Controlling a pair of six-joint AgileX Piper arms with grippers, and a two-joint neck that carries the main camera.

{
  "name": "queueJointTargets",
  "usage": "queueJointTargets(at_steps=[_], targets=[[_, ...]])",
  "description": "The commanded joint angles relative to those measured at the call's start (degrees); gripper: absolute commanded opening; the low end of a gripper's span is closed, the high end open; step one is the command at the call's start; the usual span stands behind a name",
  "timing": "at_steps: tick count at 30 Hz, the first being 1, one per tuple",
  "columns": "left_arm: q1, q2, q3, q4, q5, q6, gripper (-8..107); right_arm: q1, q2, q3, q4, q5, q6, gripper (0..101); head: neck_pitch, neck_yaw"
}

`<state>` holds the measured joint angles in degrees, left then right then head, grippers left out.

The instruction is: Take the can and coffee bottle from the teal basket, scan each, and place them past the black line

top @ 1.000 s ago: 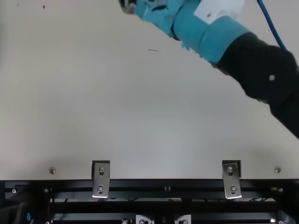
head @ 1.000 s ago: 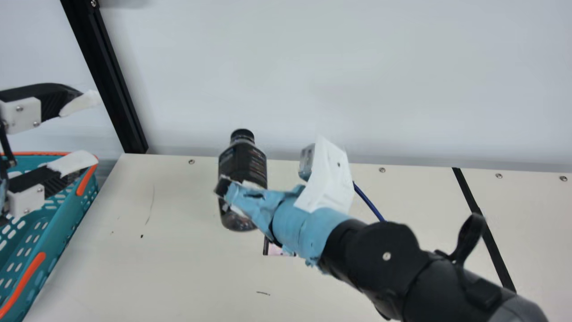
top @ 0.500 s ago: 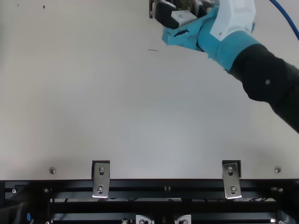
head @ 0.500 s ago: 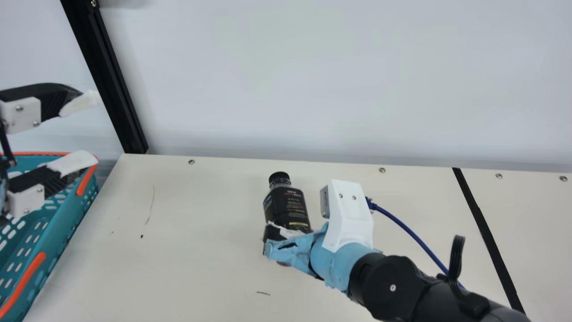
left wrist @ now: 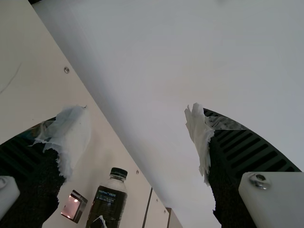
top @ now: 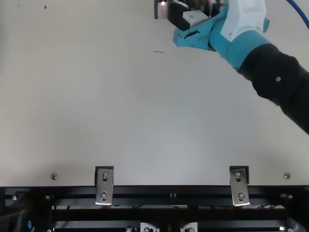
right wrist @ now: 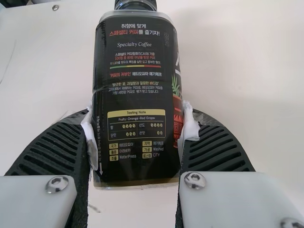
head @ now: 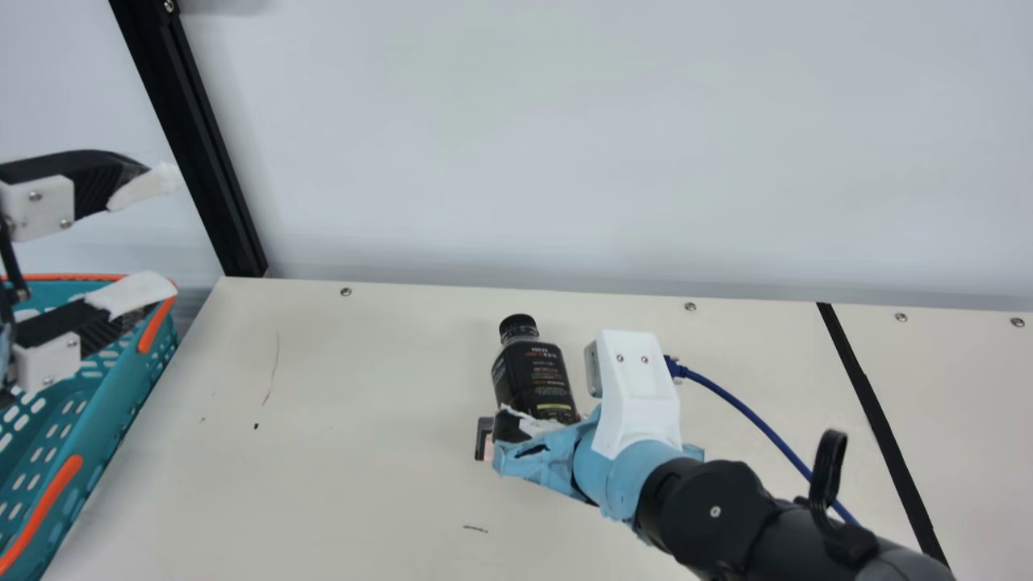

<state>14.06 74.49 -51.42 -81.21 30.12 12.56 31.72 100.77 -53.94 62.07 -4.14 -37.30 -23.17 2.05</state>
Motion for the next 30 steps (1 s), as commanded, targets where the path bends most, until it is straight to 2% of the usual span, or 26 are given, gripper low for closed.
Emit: queueJointTargets(at_steps=[1, 8, 15, 21, 30], targets=[[0.0, 0.0, 0.0, 0.0, 0.0, 0.0, 90, 0.02, 0.32, -0.55, 1.93, -0.23, -4.42, 0, -1.6, -0.19], [0.0, 0.0, 0.0, 0.0, 0.0, 0.0, 90, 0.83, 1.85, -3.5, 10.09, -1.97, -17.89, 0, -1.6, -0.19], [0.0, 0.0, 0.0, 0.0, 0.0, 0.0, 90, 3.08, 3.09, -6.81, 24.06, -3.8, -33.69, 0, -1.6, -0.19], [0.0, 0.0, 0.0, 0.0, 0.0, 0.0, 90, 4.36, 2.4, -7.71, 37.91, -6.64, -46.35, 0, -1.6, -0.19], [0.0, 0.0, 0.0, 0.0, 0.0, 0.0, 90, 1.03, -0.86, -4.13, 37.91, -8.87, -44.61, 0, -1.6, -0.19]])
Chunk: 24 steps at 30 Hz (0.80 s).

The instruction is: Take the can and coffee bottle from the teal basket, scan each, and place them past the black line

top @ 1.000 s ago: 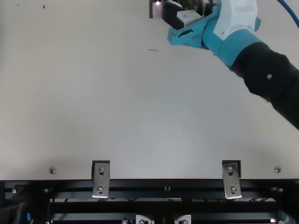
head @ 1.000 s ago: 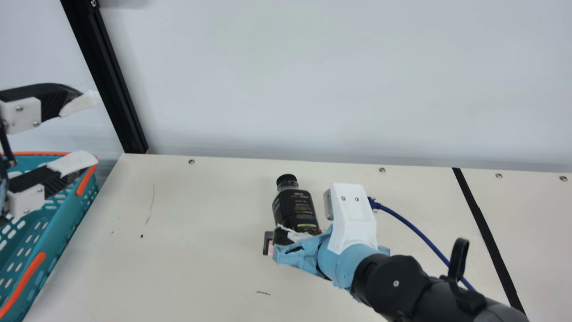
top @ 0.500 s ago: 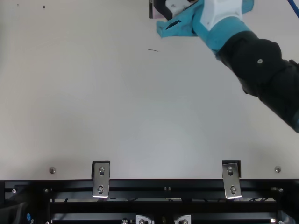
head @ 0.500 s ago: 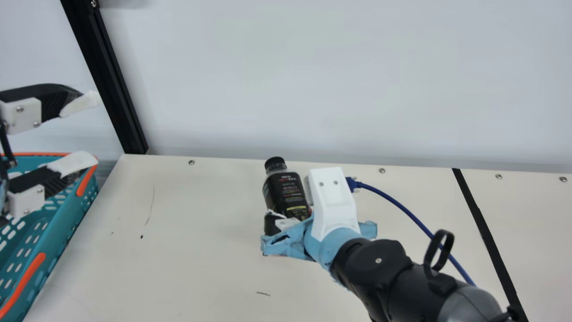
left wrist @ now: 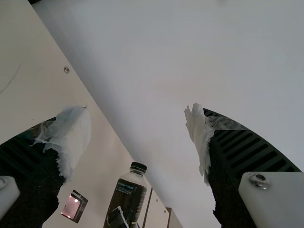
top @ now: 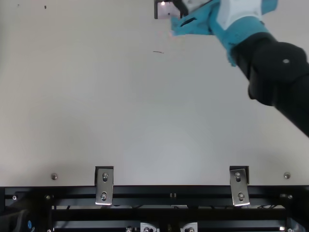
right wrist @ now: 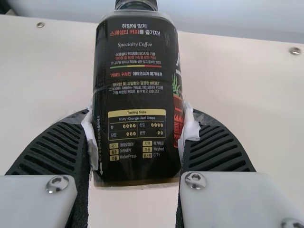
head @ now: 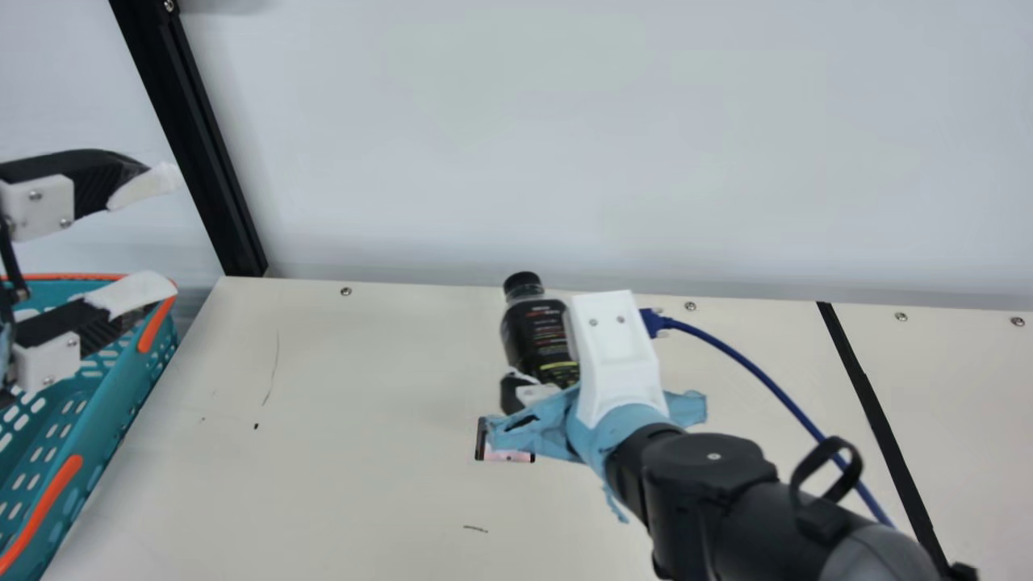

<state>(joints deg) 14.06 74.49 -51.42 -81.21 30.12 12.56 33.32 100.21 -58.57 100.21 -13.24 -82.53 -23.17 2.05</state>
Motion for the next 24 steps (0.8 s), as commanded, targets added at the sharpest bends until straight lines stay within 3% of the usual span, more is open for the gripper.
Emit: queueJointTargets(at_steps=[1, 21, 24], targets=[[0.0, 0.0, 0.0, 0.0, 0.0, 0.0, 90, -1.02, -0.7, 1.0, -0.22, 0.11, 0.78, 0, -1.6, -0.19], [0.0, 0.0, 0.0, 0.0, 0.0, 0.0, 90, -8.71, -7.86, 9.03, -0.22, -2.89, -0.44, 0, -1.6, -0.19], [0.0, 0.0, 0.0, 0.0, 0.0, 0.0, 90, -10.22, -9.56, 10.16, -0.22, -0.9, 0.3, 0, -1.6, -0.19]])
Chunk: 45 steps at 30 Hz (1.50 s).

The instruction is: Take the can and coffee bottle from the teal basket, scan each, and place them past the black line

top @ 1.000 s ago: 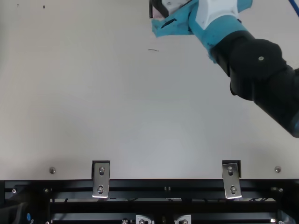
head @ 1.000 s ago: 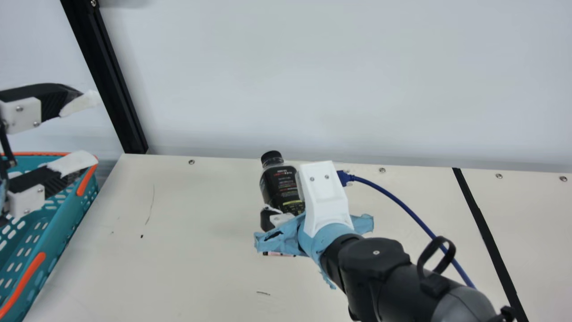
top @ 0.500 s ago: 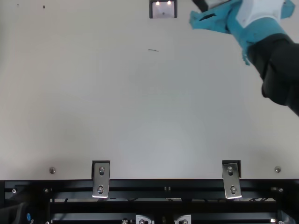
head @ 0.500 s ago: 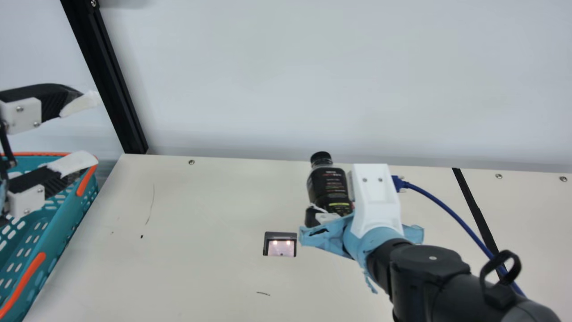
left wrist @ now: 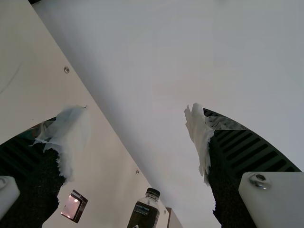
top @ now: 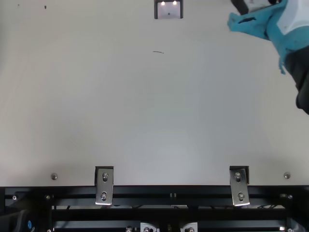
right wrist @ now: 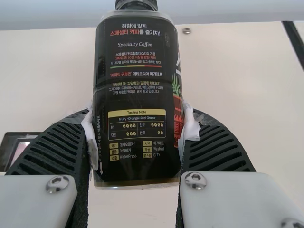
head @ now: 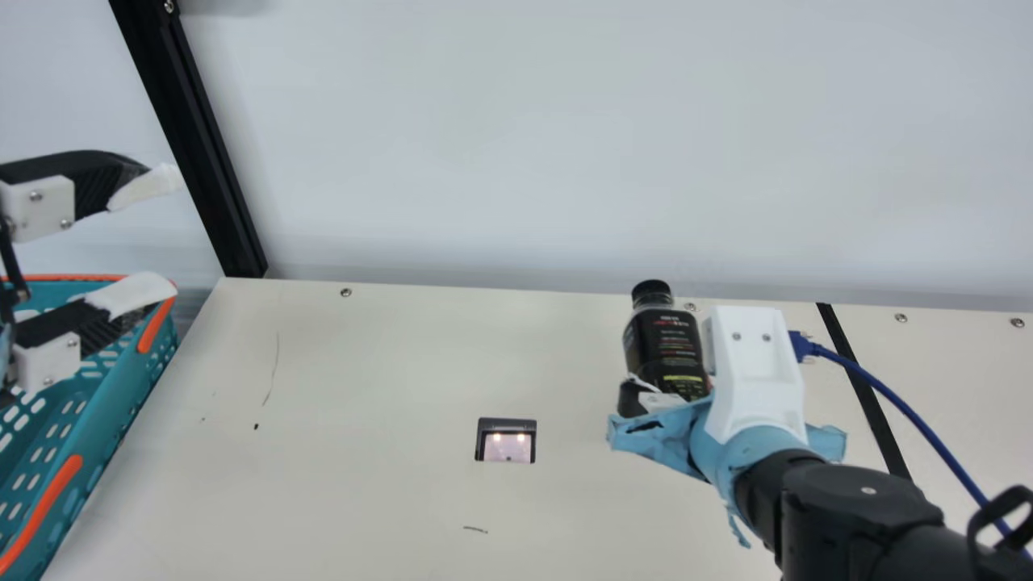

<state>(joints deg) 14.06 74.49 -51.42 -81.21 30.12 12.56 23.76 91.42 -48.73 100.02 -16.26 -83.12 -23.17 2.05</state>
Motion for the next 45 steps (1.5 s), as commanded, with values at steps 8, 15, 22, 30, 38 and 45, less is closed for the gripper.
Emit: queueJointTargets(at_steps=[8, 15, 22, 30, 38, 45], targets=[[0.0, 0.0, 0.0, 0.0, 0.0, 0.0, 90, -1.74, -1.86, 0.63, -0.11, 2.43, 1.48, 0, -1.6, -0.19], [0.0, 0.0, 0.0, 0.0, 0.0, 0.0, 90, -1.05, -1.99, 0.02, -5.22, 2.2, 12.54, 0, -1.6, -0.19], [0.0, 0.0, 0.0, 0.0, 0.0, 0.0, 90, 0.8, -3.16, -1.64, -9.99, 0.43, 26.43, 0, -1.6, -0.19], [0.0, 0.0, 0.0, 0.0, 0.0, 0.0, 90, 2.0, -4.2, -1.47, -16.92, 3.03, 41.6, 0, -1.6, -0.19], [0.0, 0.0, 0.0, 0.0, 0.0, 0.0, 90, 2.25, -3.9, -1.16, -19.02, 2.16, 42.81, 0, -1.6, -0.19], [0.0, 0.0, 0.0, 0.0, 0.0, 0.0, 90, 3.87, -3.35, -0.03, -22.18, -1.75, 42.63, 0, -1.6, -0.19]])
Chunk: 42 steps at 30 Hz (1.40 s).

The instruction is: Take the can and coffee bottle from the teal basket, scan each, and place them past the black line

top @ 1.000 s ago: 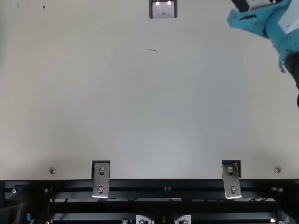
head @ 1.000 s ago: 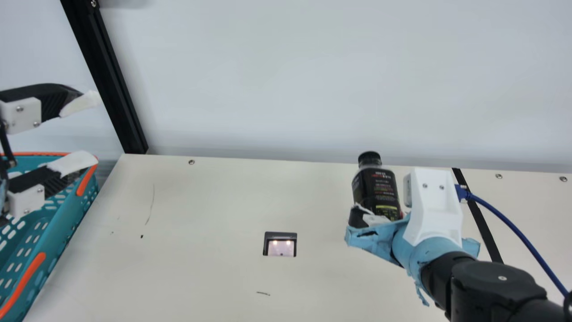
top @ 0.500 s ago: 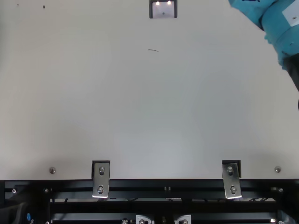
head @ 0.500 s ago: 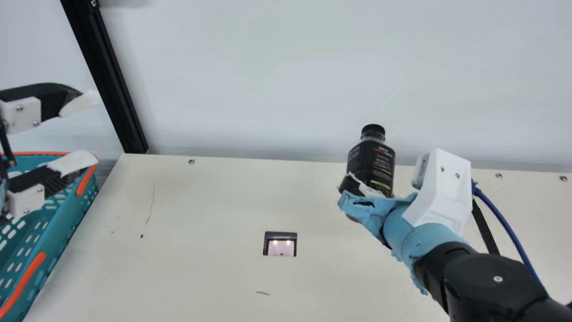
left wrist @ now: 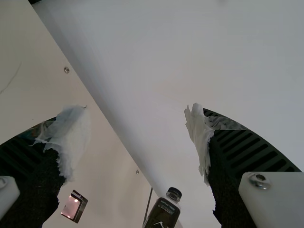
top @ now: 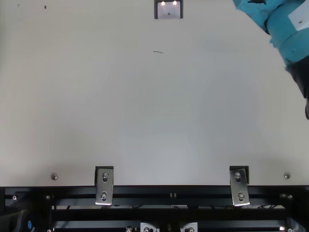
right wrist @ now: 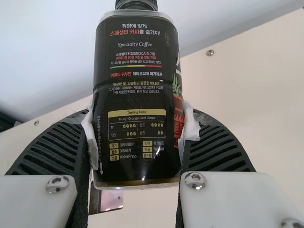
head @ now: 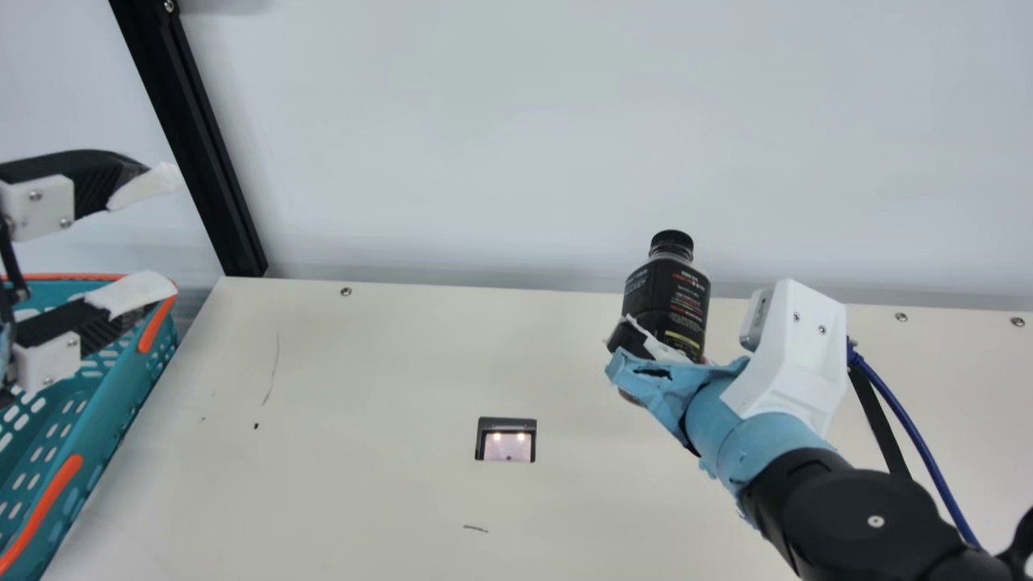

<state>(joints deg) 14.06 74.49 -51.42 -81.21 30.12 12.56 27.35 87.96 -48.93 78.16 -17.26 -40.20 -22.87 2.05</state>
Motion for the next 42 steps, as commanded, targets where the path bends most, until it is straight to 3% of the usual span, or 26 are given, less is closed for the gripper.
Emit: queueJointTargets(at_steps=[1, 8, 16, 30, 42], targets=[[0.0, 0.0, 0.0, 0.0, 0.0, 0.0, 90, 0.56, 0.19, 0.39, -0.64, -1.31, -0.5, 0, -1.9, -0.19], [0.0, 0.0, 0.0, 0.0, 0.0, 0.0, 90, 1.39, 0.11, 3.29, -1.44, -5.09, -4.73, 0, -1.9, -0.19], [0.0, 0.0, 0.0, 0.0, 0.0, 0.0, 90, -0.79, -2.04, 9.7, -1.22, -7.79, -11.38, 0, -1.9, -0.19], [0.0, 0.0, 0.0, 0.0, 0.0, 0.0, 90, -9.3, -6.91, 21.93, -2.57, -12.36, -20.37, 0, -1.9, -0.19], [0.0, 0.0, 0.0, 0.0, 0.0, 0.0, 90, -17.65, -11.12, 27.06, -3.38, -16.14, -27.75, 0, -1.9, -0.19]])
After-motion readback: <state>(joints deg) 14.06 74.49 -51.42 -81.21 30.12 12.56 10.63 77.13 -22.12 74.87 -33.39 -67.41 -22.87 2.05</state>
